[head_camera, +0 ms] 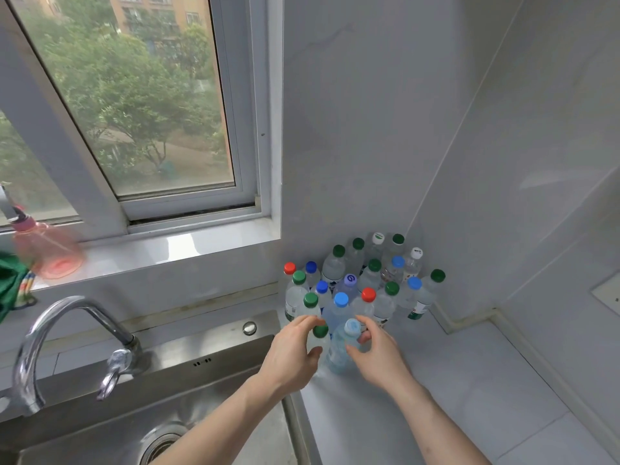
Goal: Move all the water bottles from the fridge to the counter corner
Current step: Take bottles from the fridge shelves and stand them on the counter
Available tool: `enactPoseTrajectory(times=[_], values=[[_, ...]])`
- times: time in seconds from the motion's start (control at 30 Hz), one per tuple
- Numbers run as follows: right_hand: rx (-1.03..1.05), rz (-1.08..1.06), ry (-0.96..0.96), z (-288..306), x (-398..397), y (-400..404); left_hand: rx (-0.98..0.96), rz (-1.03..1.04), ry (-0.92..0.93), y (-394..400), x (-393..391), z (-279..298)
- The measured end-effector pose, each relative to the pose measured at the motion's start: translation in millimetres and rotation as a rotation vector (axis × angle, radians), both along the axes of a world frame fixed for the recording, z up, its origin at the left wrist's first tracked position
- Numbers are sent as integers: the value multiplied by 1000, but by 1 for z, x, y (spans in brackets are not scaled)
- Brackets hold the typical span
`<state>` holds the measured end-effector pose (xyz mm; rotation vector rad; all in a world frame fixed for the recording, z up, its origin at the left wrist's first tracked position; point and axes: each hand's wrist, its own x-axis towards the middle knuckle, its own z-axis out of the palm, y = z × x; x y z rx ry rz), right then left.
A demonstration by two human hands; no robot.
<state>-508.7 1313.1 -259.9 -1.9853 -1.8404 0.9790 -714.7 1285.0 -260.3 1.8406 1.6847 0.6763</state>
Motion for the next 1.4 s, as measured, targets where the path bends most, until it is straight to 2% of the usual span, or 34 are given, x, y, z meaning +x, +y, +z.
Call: enactPoseTrajectory(times=[0.23,0.5,0.77,0.93,1.07,1.4], values=[[-34,12,21,18,-6,-63,-112,73,-206,-58,-50,-10],[-61,34,91,30,1,-144,-100,-73,-149,-89,-56,-2],[25,-146,124,55,32,-207,-10,-326,-45,-94,6,53],[118,-329,141,76,71,-275,29,-535,80,-125,63,77],[151,-469,135,84,100,-338,57,-684,92,-155,106,81],[228,-820,149,100,134,-558,63,-1022,42,-321,203,94]])
